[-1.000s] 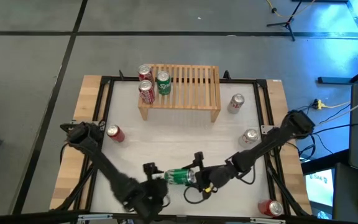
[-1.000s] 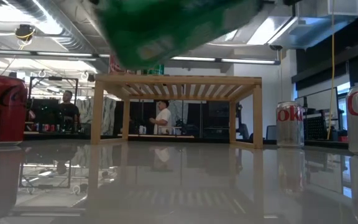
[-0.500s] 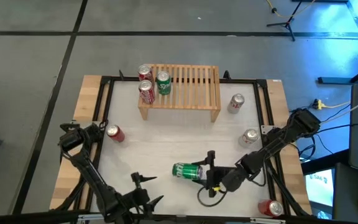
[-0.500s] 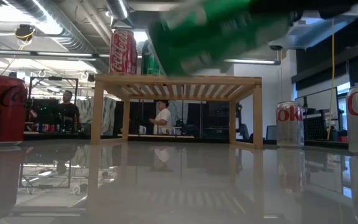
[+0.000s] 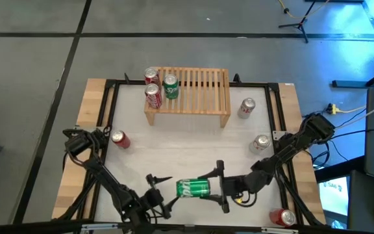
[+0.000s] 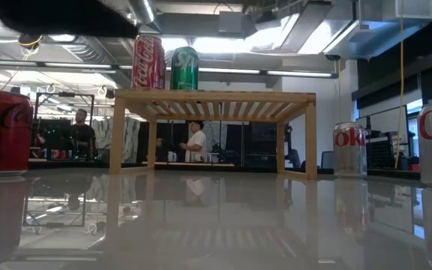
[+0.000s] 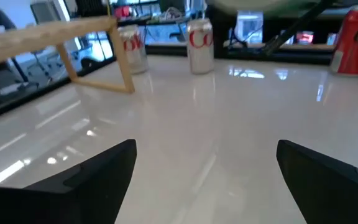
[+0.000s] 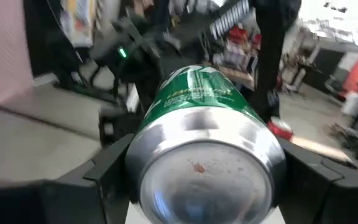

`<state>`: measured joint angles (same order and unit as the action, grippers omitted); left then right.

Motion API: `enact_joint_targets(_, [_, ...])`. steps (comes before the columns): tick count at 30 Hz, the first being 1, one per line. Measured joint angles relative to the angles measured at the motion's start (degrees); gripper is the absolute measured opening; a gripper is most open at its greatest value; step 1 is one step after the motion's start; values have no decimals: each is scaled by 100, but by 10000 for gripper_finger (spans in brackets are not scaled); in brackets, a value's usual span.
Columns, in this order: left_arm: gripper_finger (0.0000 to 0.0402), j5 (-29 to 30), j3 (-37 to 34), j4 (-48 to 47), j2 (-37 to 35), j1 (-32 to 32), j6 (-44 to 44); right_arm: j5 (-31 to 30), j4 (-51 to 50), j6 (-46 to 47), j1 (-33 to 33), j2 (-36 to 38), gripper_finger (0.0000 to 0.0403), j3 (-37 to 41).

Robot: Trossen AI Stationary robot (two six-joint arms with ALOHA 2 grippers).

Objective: Place canned beverage on shelf
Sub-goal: Put the green soda can on the shelf aligned with the other green soda can

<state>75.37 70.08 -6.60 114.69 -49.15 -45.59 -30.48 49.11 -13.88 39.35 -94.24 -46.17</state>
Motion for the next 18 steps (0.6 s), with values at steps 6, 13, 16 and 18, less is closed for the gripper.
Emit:
enact_joint_targets(6, [377,-481,1,1260,-22,73,1882,250,141,-118,-14,-2,288,-4])
enact_joint_targets(13, [377,-1077,-31,1711,-685,140,3351,273,374,-313,-47,-2,288,-7])
enact_joint_targets(16, [377,-1291,-257,2017,-1053,183,3879,310,492,-441,-80,-2,288,-7])
enact_joint_targets(18, [377,-1573,-585,2604,-1234,275,4214,313,722,-544,-76,-2,288,-8])
